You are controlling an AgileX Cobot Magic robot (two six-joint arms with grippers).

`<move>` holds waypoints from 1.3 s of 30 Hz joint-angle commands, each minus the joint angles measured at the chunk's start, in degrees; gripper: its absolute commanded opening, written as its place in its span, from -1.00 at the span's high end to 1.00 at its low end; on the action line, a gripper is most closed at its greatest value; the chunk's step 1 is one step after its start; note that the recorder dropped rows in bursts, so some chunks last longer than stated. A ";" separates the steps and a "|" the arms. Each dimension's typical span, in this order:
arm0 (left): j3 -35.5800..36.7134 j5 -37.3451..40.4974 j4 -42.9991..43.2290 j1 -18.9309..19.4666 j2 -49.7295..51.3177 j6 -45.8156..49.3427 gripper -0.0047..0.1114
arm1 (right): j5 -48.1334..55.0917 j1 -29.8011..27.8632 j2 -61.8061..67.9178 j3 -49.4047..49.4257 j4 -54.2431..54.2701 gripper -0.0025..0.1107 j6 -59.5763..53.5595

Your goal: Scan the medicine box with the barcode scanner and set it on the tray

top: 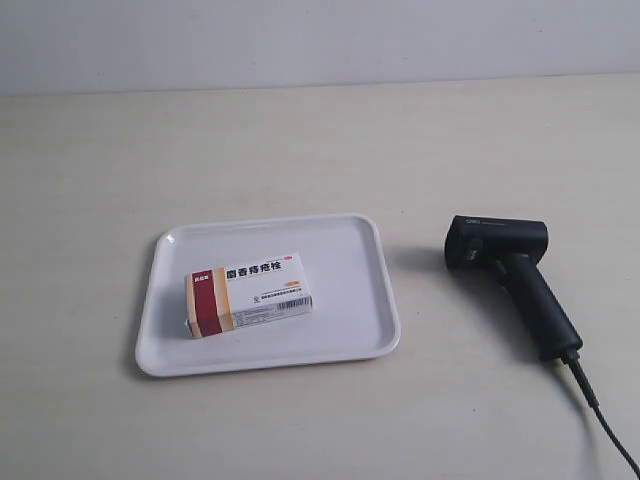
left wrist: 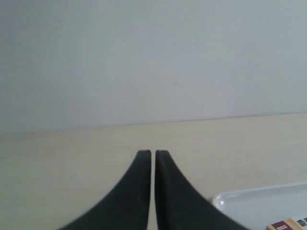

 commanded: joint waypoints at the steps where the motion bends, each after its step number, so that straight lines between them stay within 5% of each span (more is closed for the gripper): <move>1: 0.19 -2.34 45.50 -1.67 -0.40 -48.50 0.83 | -0.02 -0.35 -0.14 0.23 -0.02 0.96 -0.36; 3: 0.19 0.24 75.64 -1.76 -0.40 -85.76 0.83 | 0.12 -0.35 -0.14 0.23 -0.02 0.96 -0.36; 5: 0.19 3.06 85.17 -1.76 -0.40 -95.99 0.83 | 0.12 -0.35 -0.14 0.23 -0.02 0.96 -0.36; 10: 0.19 3.43 85.19 -3.66 -0.40 -92.07 0.83 | 0.12 -0.35 -0.14 0.23 -0.02 0.96 -0.36; 14: 0.19 3.54 70.47 -6.33 -0.40 -71.07 0.83 | 0.12 -0.35 -0.14 0.23 -0.02 0.96 -0.36; 39: 0.19 4.03 72.83 -6.33 -0.40 -74.28 0.83 | 0.12 -0.35 -0.14 0.23 -0.02 0.96 -0.36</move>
